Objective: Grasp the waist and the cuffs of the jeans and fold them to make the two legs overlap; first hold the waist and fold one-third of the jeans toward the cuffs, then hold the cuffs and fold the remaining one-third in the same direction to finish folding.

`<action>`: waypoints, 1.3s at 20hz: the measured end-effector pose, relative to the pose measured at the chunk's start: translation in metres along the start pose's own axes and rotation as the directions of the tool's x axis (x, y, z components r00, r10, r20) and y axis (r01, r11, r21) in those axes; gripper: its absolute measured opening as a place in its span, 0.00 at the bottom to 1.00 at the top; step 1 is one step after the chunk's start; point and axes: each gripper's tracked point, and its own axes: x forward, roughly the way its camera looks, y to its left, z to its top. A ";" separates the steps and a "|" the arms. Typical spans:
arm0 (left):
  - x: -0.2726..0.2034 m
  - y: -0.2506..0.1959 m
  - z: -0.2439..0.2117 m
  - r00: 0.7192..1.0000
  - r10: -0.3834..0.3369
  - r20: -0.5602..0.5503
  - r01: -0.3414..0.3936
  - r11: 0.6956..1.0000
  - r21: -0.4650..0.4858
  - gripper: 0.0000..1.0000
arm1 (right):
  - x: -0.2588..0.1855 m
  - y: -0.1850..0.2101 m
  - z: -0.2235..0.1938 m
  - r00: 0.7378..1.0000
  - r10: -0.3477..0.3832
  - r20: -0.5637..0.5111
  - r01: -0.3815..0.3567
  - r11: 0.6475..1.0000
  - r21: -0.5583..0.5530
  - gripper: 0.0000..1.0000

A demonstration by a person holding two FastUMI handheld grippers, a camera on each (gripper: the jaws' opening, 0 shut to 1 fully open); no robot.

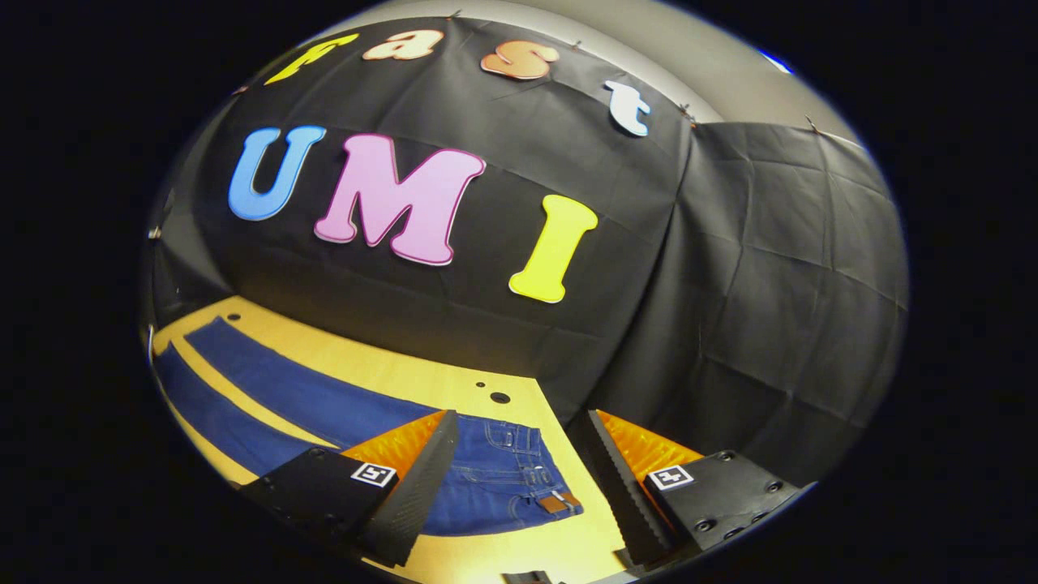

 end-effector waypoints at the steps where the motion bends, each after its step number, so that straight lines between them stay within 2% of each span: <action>1: -0.001 0.000 0.001 1.000 0.012 0.001 -0.012 1.000 -0.002 0.23 | 0.004 0.000 -0.004 1.000 0.022 -0.003 -0.022 0.999 -0.045 0.96; 4: -0.002 -0.001 0.005 1.000 -0.001 0.015 0.001 1.000 0.017 0.11 | 0.021 -0.012 -0.020 0.995 0.103 0.009 -0.097 0.960 -0.262 0.96; 6: -0.004 -0.003 0.006 0.999 -0.031 0.017 0.031 0.999 0.020 0.07 | 0.038 -0.016 -0.038 0.982 0.186 -0.028 -0.178 0.874 -0.452 0.96; 8: -0.003 -0.002 0.005 0.999 -0.031 0.010 0.031 0.999 0.028 0.06 | 0.049 -0.019 -0.069 0.960 0.256 -0.115 -0.275 0.773 -0.572 0.96; 9: -0.003 -0.002 0.005 1.000 -0.015 0.006 0.015 0.999 0.034 0.06 | 0.050 -0.022 -0.090 0.942 0.289 -0.173 -0.332 0.707 -0.625 0.96; 10: -0.004 -0.003 0.004 1.000 0.009 0.002 -0.009 0.999 0.039 0.06 | 0.053 -0.030 -0.121 0.913 0.318 -0.255 -0.401 0.586 -0.704 0.96; 12: -0.004 -0.007 0.006 1.000 0.017 -0.002 -0.017 0.999 0.031 0.06 | 0.058 -0.039 -0.164 0.861 0.345 -0.374 -0.497 0.413 -0.763 0.96; 14: -0.002 -0.006 0.008 1.000 0.005 -0.013 -0.004 1.000 0.026 0.06 | 0.054 -0.037 -0.205 0.807 0.361 -0.468 -0.574 0.290 -0.766 0.96; 15: -0.001 -0.005 0.008 1.000 0.001 -0.021 0.000 0.999 0.032 0.06 | 0.055 -0.037 -0.226 0.787 0.360 -0.502 -0.597 0.238 -0.766 0.96; 16: 0.000 -0.004 0.010 1.000 -0.001 -0.030 0.002 0.999 0.040 0.06 | 0.059 -0.038 -0.242 0.773 0.350 -0.529 -0.614 0.201 -0.763 0.96; 17: -0.001 -0.004 0.009 0.999 0.000 -0.041 0.002 0.999 0.049 0.06 | 0.058 -0.040 -0.258 0.753 0.345 -0.560 -0.639 0.184 -0.747 0.96; 19: 0.000 -0.006 0.009 0.998 0.004 -0.060 -0.001 0.998 0.056 0.06 | 0.069 -0.042 -0.281 0.745 0.326 -0.582 -0.648 0.145 -0.748 0.96; 21: 0.002 -0.004 0.009 0.997 0.006 -0.077 -0.003 0.999 0.039 0.06 | 0.075 -0.043 -0.294 0.738 0.322 -0.593 -0.657 0.142 -0.740 0.96; 23: 0.003 -0.003 0.012 0.995 0.006 -0.098 -0.003 0.999 0.033 0.06 | 0.088 -0.041 -0.306 0.734 0.320 -0.599 -0.657 0.115 -0.745 0.96; 24: 0.004 -0.003 0.013 0.994 0.004 -0.106 -0.001 0.999 0.035 0.06 | 0.093 -0.040 -0.305 0.742 0.329 -0.584 -0.643 0.100 -0.759 0.96; 26: 0.005 -0.004 0.013 0.994 0.004 -0.113 -0.001 0.999 0.033 0.06 | 0.100 -0.033 -0.304 0.752 0.352 -0.557 -0.621 0.098 -0.777 0.91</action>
